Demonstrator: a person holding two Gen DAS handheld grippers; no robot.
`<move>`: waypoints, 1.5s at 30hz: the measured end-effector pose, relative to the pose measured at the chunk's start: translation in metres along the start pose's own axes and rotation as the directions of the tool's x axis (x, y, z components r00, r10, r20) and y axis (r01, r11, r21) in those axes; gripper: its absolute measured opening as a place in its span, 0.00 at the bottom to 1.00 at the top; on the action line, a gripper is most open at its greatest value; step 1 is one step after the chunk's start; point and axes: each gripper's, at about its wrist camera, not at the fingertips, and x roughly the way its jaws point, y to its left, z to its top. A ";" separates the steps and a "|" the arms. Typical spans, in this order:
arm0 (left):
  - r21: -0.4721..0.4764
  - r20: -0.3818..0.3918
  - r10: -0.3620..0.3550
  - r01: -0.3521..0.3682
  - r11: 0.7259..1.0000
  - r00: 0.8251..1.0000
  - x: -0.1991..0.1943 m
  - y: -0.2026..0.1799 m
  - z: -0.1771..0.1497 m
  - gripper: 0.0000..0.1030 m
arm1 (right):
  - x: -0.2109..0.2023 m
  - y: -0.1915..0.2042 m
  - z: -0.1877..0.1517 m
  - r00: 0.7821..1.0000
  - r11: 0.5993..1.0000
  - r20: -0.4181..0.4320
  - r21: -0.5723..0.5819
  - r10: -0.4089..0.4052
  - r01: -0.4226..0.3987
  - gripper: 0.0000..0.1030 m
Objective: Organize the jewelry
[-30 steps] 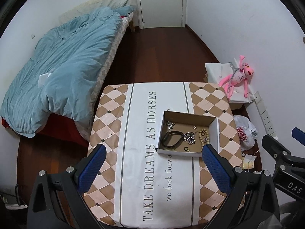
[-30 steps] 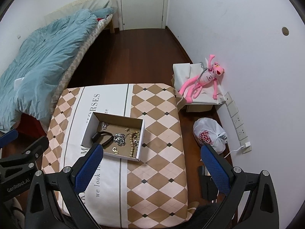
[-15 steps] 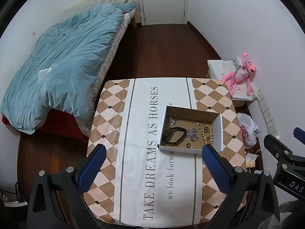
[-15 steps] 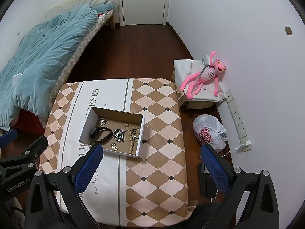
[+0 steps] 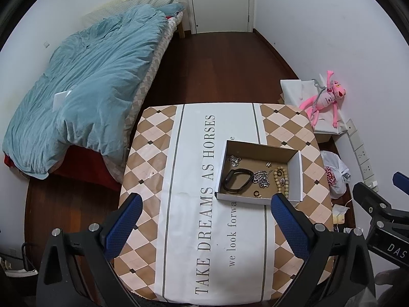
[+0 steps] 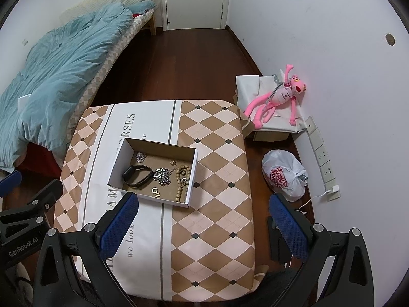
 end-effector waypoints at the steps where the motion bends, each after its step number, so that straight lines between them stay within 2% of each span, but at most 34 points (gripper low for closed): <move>1: 0.001 0.001 0.001 -0.001 1.000 1.000 0.000 0.001 -0.001 1.00 | 0.000 0.000 0.000 1.000 1.000 -0.001 -0.002 -0.001 0.001 1.00; 45: 0.003 0.006 0.010 -0.010 1.000 1.000 -0.003 0.004 -0.002 1.00 | 0.001 0.007 -0.001 1.000 1.000 -0.012 -0.013 0.002 -0.002 1.00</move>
